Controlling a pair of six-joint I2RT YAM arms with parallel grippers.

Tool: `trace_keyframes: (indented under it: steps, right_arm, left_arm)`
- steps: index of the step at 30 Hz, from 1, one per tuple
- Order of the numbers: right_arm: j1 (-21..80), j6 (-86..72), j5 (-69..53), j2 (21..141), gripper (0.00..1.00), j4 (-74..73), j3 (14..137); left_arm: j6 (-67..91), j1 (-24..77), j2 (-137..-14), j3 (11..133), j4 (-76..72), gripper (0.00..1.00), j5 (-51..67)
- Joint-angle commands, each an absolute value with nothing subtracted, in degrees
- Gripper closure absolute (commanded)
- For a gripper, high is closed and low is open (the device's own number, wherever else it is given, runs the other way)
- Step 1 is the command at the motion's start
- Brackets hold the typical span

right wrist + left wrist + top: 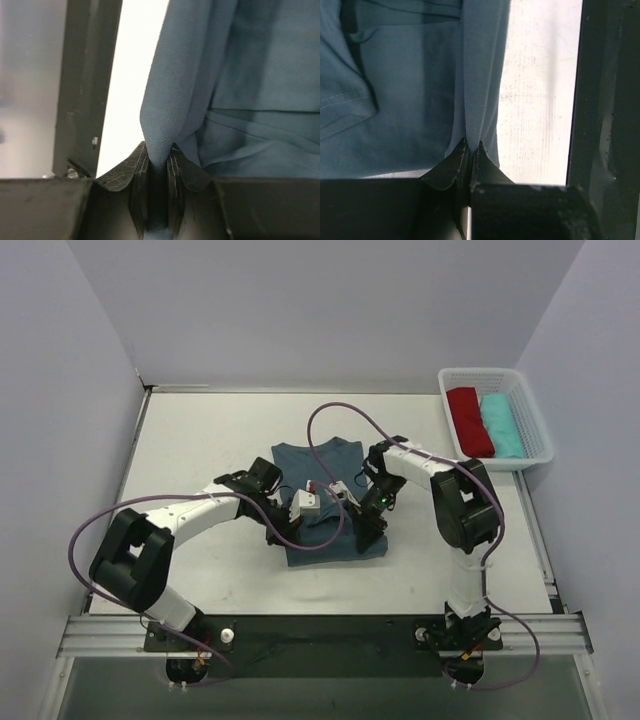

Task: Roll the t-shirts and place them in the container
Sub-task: Roll the T-shirt to the center of the board.

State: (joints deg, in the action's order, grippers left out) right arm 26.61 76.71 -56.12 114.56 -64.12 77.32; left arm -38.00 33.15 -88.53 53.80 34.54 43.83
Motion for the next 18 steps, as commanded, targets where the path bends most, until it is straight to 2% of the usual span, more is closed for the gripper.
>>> trace_keyframes:
  steps: [1, 18]
  right_arm:
    - [25.5, 77.7, -55.2, 116.4, 0.86, -75.4, 79.3]
    - [24.5, 65.0, -51.7, 130.7, 0.85, -79.5, 91.8]
  left_arm:
    - [-41.3, 31.2, -90.5, 55.9, 40.8, 1.0, 41.8]
    - [-41.0, 29.5, -101.7, 61.2, 40.3, 1.0, 35.7]
